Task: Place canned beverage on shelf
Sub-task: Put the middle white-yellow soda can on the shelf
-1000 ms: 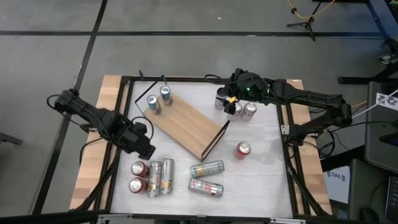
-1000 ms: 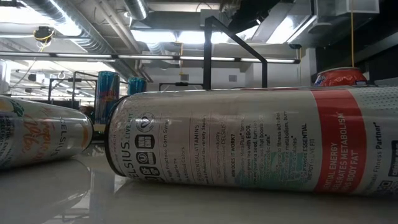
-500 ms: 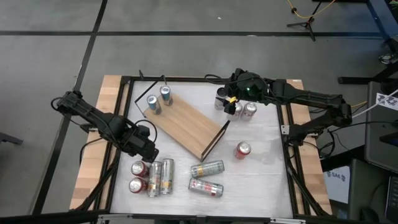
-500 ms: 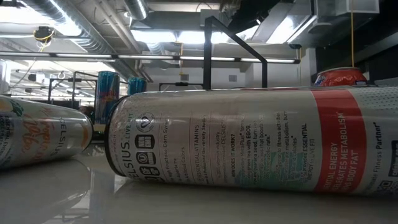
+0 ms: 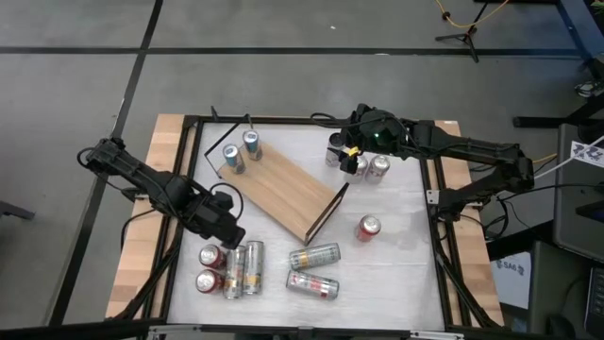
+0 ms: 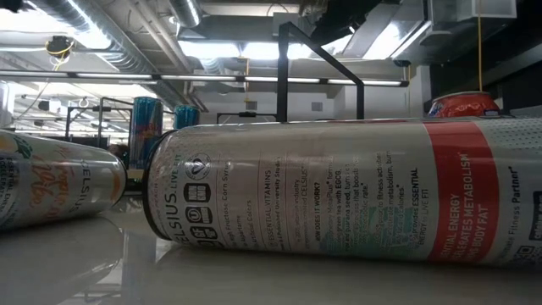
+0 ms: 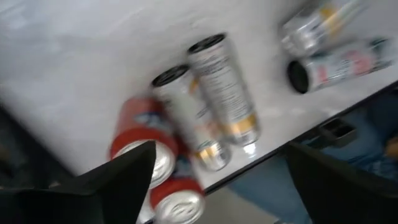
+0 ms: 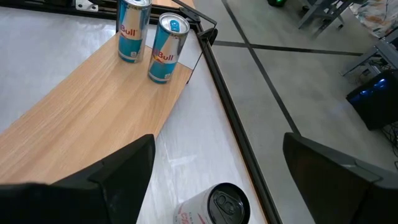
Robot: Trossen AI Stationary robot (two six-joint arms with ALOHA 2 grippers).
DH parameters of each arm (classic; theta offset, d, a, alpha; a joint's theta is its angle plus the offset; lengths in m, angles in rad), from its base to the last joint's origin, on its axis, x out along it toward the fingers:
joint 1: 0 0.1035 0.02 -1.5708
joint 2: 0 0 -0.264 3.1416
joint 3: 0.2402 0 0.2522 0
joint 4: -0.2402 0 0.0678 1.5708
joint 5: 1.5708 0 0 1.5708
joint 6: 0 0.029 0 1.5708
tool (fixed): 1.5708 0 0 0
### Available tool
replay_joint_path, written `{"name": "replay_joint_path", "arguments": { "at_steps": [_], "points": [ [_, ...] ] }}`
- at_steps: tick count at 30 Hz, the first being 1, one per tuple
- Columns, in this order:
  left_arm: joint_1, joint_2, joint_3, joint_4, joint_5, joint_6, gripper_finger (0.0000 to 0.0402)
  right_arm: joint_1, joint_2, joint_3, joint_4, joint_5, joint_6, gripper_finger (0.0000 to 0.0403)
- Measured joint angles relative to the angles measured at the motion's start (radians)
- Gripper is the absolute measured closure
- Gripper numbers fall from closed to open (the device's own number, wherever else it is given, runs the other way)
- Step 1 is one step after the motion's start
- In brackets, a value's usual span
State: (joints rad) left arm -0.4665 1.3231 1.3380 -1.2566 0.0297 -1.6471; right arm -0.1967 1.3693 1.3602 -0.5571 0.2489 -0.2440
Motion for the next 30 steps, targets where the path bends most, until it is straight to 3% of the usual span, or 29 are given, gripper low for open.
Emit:
{"name": "replay_joint_path", "arguments": {
  "at_steps": [6,9,16,30],
  "points": [
    [0.03,0.03,0.0,0.108,-0.161,-0.075,0.0029,0.0,0.0,0.0,0.0,0.0,0.0,0.0054],
    [0.048,0.055,0.0,0.16,-0.179,-0.066,0.0028,0.0,0.0,0.0,0.0,0.0,0.0,0.0054],
    [0.052,0.126,0.0,0.237,-0.164,-0.019,0.0028,0.0,0.0,0.0,0.0,0.0,0.0,0.0054],
    [0.052,0.373,0.0,0.265,0.048,-0.024,0.0028,0.001,0.0,0.0,0.0,-0.137,0.0,0.0054]
  ]
}}
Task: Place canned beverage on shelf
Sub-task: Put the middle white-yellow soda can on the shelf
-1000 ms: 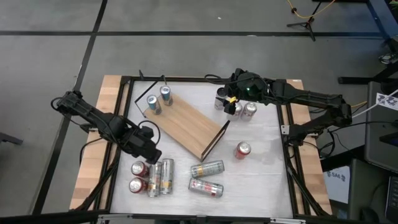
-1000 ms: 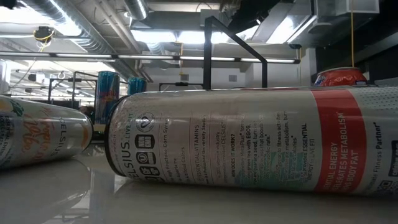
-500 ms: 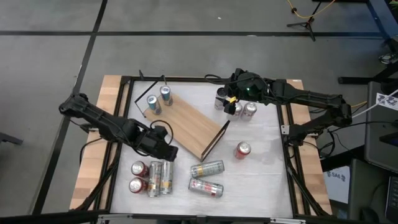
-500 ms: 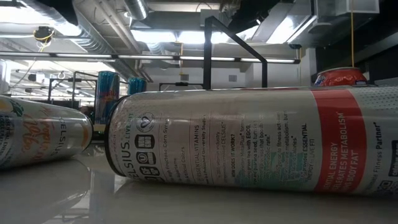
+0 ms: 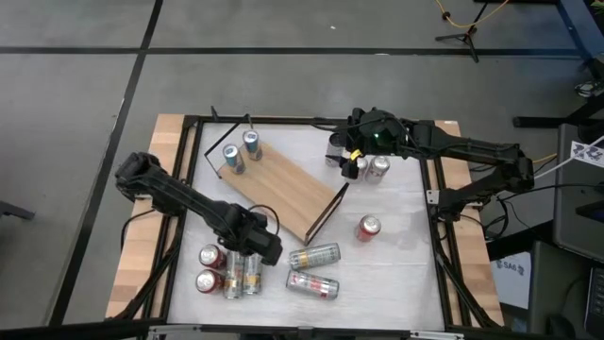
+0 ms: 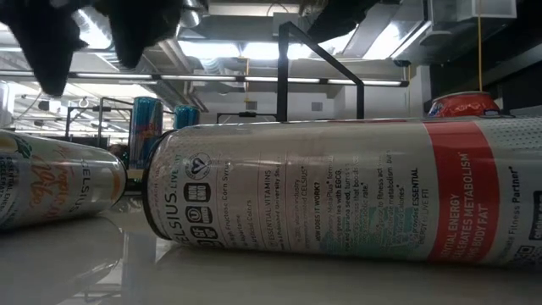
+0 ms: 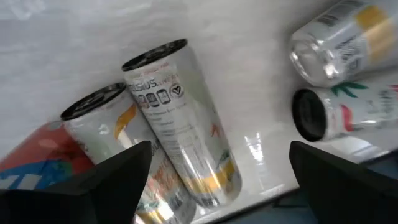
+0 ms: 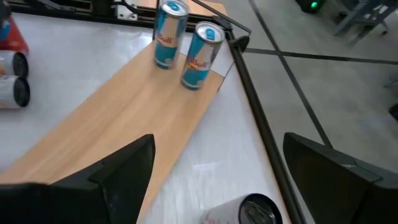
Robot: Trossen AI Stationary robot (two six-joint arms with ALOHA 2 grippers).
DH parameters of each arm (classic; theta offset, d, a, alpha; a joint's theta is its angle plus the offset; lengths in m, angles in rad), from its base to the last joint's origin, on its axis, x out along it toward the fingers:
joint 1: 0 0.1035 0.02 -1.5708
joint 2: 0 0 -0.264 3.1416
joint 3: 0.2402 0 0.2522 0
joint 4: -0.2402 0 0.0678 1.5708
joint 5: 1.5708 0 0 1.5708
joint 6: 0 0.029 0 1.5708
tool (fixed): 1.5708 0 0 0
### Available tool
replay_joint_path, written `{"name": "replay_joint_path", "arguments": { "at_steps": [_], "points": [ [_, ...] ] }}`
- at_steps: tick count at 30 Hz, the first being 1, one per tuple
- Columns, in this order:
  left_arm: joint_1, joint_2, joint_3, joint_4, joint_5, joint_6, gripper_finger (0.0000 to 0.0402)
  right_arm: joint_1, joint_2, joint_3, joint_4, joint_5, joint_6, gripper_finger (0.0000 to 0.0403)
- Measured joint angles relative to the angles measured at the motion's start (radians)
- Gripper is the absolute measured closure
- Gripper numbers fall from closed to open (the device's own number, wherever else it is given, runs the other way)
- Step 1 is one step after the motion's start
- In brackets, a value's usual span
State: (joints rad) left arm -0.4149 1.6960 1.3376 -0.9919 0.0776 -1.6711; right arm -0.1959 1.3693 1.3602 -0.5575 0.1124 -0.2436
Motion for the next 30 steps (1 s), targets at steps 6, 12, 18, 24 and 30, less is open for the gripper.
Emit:
{"name": "replay_joint_path", "arguments": {
  "at_steps": [6,12,18,24,30],
  "points": [
    [0.008,0.065,0.0,0.034,0.0,-0.003,0.0028,0.0,0.0,0.0,0.0,0.0,0.0,0.0054],
    [0.023,0.116,0.0,0.037,0.021,-0.004,0.0028,0.0,0.0,0.0,0.0,0.0,0.0,0.0054],
    [0.048,0.118,0.0,0.012,0.016,-0.004,0.0028,-0.001,0.0,0.0,0.001,0.0,0.0,0.0054],
    [0.051,0.118,0.0,-0.03,0.042,-0.003,0.0028,-0.001,0.0,0.0,0.001,0.0,0.0,0.0054],
    [0.041,0.117,0.0,-0.028,-0.015,-0.028,0.0028,-0.001,0.0,0.0,0.0,-0.001,0.0,0.0054]
  ]
}}
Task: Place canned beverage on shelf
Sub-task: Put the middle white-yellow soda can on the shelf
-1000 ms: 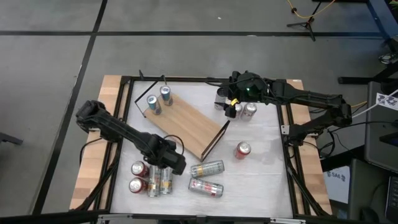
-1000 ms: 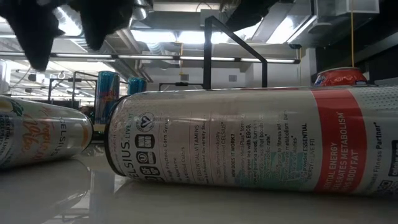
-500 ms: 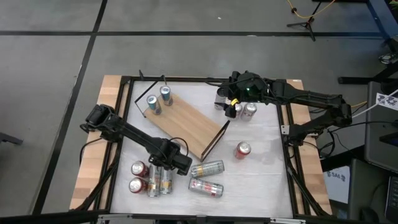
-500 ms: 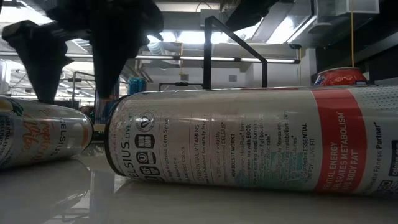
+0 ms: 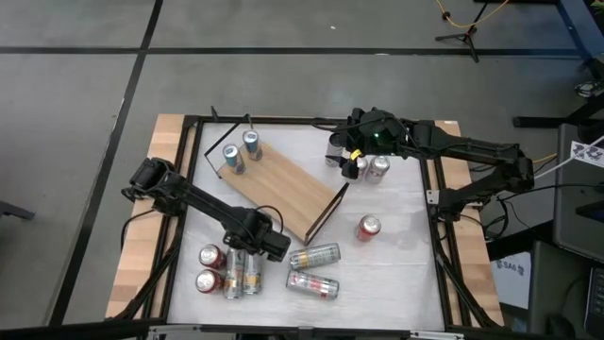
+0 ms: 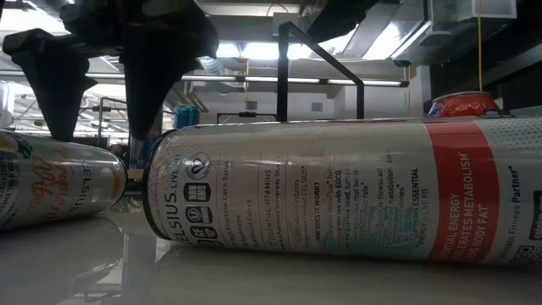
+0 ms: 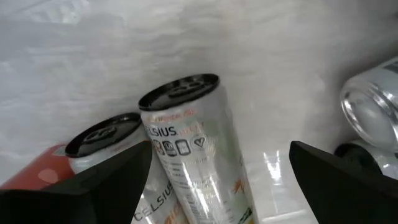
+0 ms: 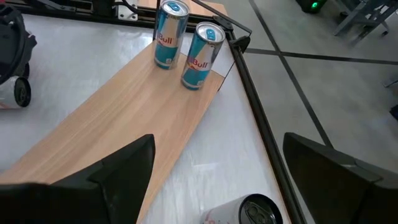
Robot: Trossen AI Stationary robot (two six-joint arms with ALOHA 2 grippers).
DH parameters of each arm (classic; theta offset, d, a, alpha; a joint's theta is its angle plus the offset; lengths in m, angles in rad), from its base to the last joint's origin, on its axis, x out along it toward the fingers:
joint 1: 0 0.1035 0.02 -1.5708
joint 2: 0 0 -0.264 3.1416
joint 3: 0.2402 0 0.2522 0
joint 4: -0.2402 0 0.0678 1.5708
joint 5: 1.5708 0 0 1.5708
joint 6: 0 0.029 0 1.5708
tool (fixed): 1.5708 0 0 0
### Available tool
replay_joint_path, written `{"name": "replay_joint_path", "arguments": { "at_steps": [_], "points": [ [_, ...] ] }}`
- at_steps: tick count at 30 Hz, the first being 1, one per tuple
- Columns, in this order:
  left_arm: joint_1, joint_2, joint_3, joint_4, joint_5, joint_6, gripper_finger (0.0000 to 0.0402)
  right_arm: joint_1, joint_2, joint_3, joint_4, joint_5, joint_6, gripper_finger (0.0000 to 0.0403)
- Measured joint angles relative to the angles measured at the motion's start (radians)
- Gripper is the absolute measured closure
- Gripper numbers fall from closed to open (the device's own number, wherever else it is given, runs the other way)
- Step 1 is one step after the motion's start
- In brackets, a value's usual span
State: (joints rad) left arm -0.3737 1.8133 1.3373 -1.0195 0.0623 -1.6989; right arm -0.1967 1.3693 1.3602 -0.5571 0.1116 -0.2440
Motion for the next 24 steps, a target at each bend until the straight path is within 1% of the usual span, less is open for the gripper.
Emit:
{"name": "replay_joint_path", "arguments": {
  "at_steps": [4,9,15,19,24],
  "points": [
    [0.0,0.0,0.0,-0.001,-0.023,-0.002,0.0028,0.0,0.0,0.0,0.0,0.0,0.0,0.0054],
    [-0.002,0.014,-0.027,0.008,-0.019,-0.001,0.0028,0.0,0.0,0.0,-0.002,0.0,0.0,0.0054],
    [-0.002,0.019,-0.081,0.069,-0.036,-0.001,0.0028,0.0,0.0,0.0,-0.004,0.0,0.0,0.0054],
    [-0.002,0.018,-0.103,0.081,-0.047,-0.001,0.0028,0.0,0.0,0.0,-0.006,0.0,0.0,0.0054],
    [-0.002,0.018,-0.146,0.147,-0.048,0.0,0.0028,0.0,0.0,0.0,-0.007,0.0,0.0,0.0054]
  ]
}}
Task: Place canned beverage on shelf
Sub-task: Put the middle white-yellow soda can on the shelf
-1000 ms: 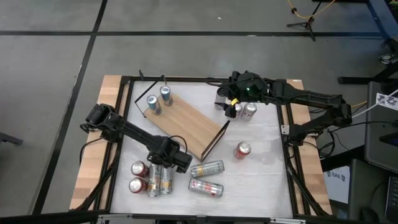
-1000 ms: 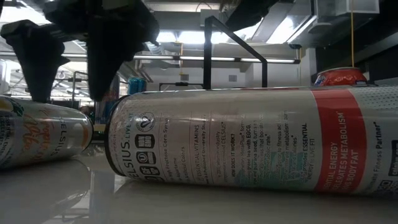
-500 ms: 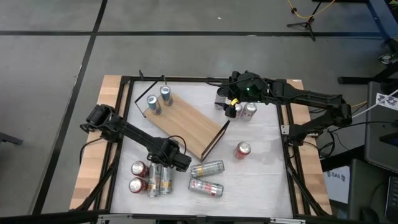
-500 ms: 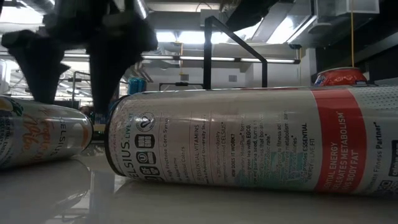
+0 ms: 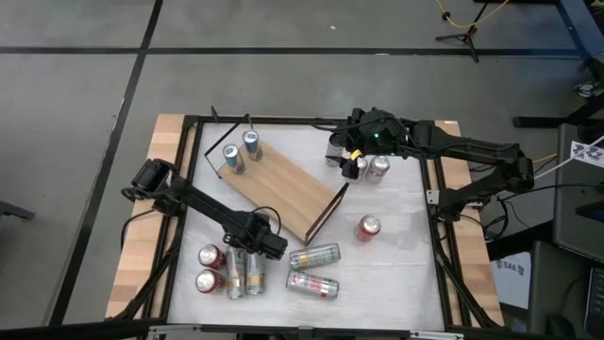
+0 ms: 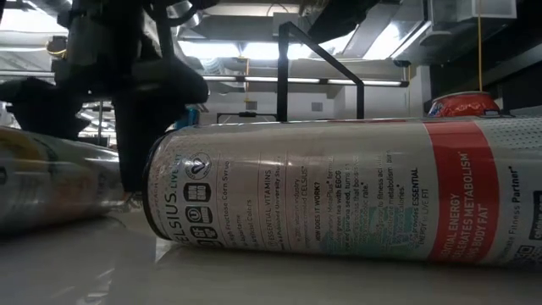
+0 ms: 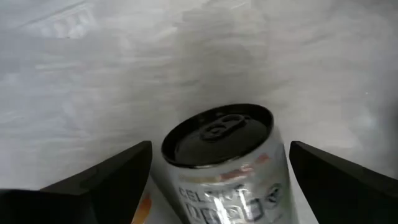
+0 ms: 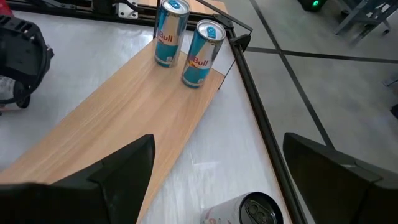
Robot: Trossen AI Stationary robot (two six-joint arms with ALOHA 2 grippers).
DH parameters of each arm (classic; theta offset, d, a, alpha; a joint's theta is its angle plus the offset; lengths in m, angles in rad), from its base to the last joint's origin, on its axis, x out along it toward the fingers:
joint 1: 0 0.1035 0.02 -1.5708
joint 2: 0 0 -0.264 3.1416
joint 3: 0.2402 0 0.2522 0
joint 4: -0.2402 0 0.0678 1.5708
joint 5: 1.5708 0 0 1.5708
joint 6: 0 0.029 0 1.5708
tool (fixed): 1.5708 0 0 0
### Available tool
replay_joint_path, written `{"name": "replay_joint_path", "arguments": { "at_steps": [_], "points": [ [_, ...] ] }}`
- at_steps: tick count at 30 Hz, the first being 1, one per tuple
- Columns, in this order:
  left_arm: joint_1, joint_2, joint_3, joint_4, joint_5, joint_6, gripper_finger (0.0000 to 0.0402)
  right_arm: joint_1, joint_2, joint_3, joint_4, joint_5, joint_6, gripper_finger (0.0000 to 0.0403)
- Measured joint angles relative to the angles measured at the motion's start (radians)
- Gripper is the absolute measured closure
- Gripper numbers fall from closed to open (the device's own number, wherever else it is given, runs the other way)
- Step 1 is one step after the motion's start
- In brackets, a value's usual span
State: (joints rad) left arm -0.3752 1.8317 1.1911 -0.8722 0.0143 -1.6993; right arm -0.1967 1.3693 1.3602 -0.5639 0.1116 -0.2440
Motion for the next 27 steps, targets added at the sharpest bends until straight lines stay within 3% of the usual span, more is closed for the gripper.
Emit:
{"name": "replay_joint_path", "arguments": {
  "at_steps": [9,27],
  "points": [
    [0.0,0.0,-0.035,0.037,-0.025,-0.001,0.0032,0.0,0.0,0.0,0.0,0.0,0.0,0.0054],
    [0.002,0.0,-0.035,0.059,0.005,-0.071,0.0109,0.0,0.0,0.0,0.0,0.0,0.0,0.0054]
  ]
}}
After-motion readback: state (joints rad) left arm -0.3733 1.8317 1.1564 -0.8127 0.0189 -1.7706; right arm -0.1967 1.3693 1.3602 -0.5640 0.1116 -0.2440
